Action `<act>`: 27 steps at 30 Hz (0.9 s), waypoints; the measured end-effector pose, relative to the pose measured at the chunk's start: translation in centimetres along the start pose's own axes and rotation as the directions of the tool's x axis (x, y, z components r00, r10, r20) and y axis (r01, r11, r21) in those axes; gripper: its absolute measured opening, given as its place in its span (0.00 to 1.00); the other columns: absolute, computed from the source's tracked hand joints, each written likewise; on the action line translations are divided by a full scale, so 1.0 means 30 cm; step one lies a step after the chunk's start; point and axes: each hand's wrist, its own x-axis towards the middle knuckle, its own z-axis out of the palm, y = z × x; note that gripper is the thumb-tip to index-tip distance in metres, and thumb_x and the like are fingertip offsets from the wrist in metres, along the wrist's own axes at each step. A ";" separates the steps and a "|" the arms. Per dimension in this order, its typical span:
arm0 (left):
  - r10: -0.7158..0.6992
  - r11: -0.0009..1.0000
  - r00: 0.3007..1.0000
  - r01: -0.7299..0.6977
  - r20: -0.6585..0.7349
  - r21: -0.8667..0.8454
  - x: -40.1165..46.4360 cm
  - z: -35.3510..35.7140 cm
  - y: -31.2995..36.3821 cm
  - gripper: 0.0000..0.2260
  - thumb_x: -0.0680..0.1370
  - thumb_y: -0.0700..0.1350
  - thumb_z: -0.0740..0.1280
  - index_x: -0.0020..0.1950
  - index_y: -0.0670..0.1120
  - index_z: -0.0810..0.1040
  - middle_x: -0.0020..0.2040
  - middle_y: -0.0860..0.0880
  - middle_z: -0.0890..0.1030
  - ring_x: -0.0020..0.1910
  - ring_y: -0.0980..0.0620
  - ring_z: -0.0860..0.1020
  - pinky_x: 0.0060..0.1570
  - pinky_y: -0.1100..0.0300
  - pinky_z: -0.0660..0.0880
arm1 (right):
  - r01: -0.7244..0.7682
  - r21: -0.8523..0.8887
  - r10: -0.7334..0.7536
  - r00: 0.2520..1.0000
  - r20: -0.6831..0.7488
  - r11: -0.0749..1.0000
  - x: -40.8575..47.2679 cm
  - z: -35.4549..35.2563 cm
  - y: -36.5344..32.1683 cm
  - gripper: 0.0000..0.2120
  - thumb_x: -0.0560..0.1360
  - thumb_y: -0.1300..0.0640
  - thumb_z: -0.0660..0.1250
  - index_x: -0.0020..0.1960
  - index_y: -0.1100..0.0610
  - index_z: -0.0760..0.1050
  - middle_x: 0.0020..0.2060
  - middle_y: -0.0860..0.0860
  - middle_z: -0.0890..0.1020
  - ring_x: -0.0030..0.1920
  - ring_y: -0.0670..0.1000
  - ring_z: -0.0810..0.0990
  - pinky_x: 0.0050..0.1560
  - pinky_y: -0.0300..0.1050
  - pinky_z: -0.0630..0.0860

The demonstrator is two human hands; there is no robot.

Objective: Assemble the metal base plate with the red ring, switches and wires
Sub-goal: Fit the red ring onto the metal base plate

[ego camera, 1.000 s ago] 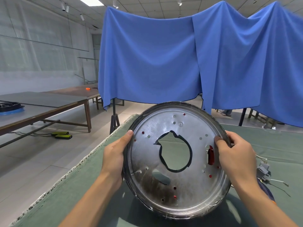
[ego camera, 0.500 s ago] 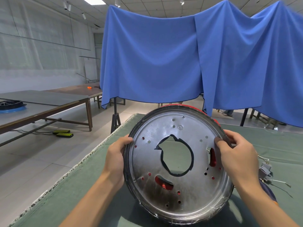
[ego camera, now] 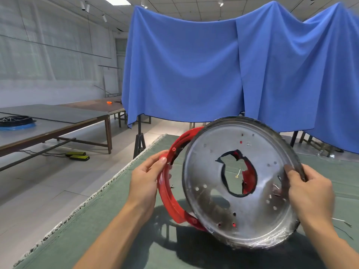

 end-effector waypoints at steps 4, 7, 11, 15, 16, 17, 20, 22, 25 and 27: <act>-0.043 0.998 0.999 0.042 -0.012 -0.046 0.004 0.002 0.001 0.10 0.79 0.40 0.63 0.51 0.49 0.83 0.47 0.43 0.85 0.48 0.43 0.82 0.46 0.50 0.81 | -0.033 0.012 0.033 0.999 -0.007 0.999 0.016 -0.024 0.019 0.14 0.77 0.53 0.64 0.37 0.61 0.74 0.28 0.58 0.80 0.30 0.58 0.81 0.26 0.45 0.70; -0.050 0.998 0.999 0.049 -0.001 -0.046 0.003 0.002 0.001 0.10 0.80 0.41 0.62 0.53 0.49 0.83 0.48 0.43 0.85 0.49 0.43 0.82 0.46 0.49 0.81 | -0.016 0.009 0.016 0.999 0.032 1.000 0.003 -0.009 0.009 0.14 0.78 0.54 0.64 0.36 0.61 0.75 0.28 0.57 0.79 0.29 0.58 0.81 0.24 0.49 0.71; -0.027 0.999 0.999 0.028 0.032 -0.036 0.000 0.003 0.004 0.12 0.80 0.40 0.60 0.54 0.51 0.82 0.51 0.44 0.84 0.49 0.44 0.80 0.45 0.53 0.80 | 0.021 0.035 -0.023 0.999 0.037 0.999 -0.015 0.004 -0.021 0.15 0.79 0.55 0.64 0.34 0.59 0.74 0.24 0.53 0.77 0.20 0.44 0.76 0.19 0.50 0.68; 0.005 0.999 0.997 -0.002 0.077 -0.038 -0.005 0.015 0.005 0.15 0.82 0.39 0.56 0.59 0.51 0.80 0.53 0.48 0.84 0.51 0.48 0.82 0.52 0.52 0.77 | 0.056 0.046 -0.058 0.998 0.040 0.997 -0.030 0.019 -0.040 0.17 0.79 0.57 0.63 0.32 0.59 0.72 0.22 0.51 0.74 0.21 0.43 0.75 0.27 0.47 0.69; 0.005 0.999 0.997 -0.002 0.083 -0.048 -0.006 0.017 0.006 0.15 0.82 0.39 0.55 0.60 0.50 0.79 0.54 0.49 0.84 0.53 0.49 0.82 0.53 0.52 0.76 | 0.047 0.049 -0.050 0.997 0.052 0.998 -0.033 0.026 -0.043 0.17 0.79 0.57 0.62 0.32 0.59 0.71 0.23 0.52 0.75 0.24 0.49 0.78 0.30 0.51 0.72; 0.003 0.998 0.996 0.001 0.086 -0.057 -0.008 0.019 0.006 0.15 0.82 0.39 0.55 0.61 0.50 0.79 0.55 0.49 0.83 0.53 0.50 0.82 0.54 0.52 0.77 | 0.044 0.045 -0.047 0.997 0.065 0.998 -0.035 0.033 -0.045 0.17 0.79 0.56 0.62 0.32 0.59 0.71 0.24 0.54 0.75 0.28 0.57 0.79 0.33 0.55 0.74; -0.008 0.993 0.996 0.019 0.094 -0.114 -0.011 0.015 0.009 0.15 0.82 0.39 0.55 0.60 0.48 0.79 0.55 0.47 0.83 0.55 0.49 0.81 0.55 0.52 0.78 | 0.059 0.016 -0.060 0.996 0.071 0.998 -0.041 0.045 -0.048 0.17 0.80 0.57 0.61 0.32 0.59 0.70 0.26 0.57 0.76 0.31 0.62 0.76 0.34 0.53 0.73; -0.023 0.987 0.996 0.037 0.091 -0.155 -0.009 0.010 0.009 0.15 0.82 0.38 0.55 0.59 0.47 0.80 0.56 0.46 0.83 0.55 0.48 0.81 0.56 0.50 0.76 | 0.070 0.020 -0.071 0.996 0.054 0.997 -0.047 0.047 -0.049 0.18 0.80 0.58 0.61 0.31 0.58 0.68 0.24 0.54 0.74 0.28 0.57 0.73 0.30 0.48 0.68; -0.053 0.983 0.996 0.065 0.078 -0.172 -0.010 0.010 -0.001 0.15 0.81 0.38 0.56 0.58 0.47 0.80 0.55 0.44 0.83 0.54 0.45 0.81 0.56 0.45 0.75 | 0.044 0.040 -0.047 0.995 0.089 0.998 -0.048 0.057 -0.045 0.18 0.80 0.57 0.60 0.32 0.59 0.71 0.26 0.56 0.77 0.30 0.58 0.74 0.31 0.47 0.68; -0.049 0.984 0.995 0.063 0.084 -0.169 -0.013 0.010 -0.010 0.14 0.81 0.39 0.57 0.58 0.48 0.81 0.54 0.44 0.83 0.52 0.45 0.82 0.53 0.45 0.77 | 0.042 0.043 -0.045 0.995 0.091 0.998 -0.049 0.063 -0.045 0.17 0.80 0.57 0.60 0.33 0.60 0.72 0.28 0.57 0.78 0.32 0.60 0.76 0.33 0.48 0.69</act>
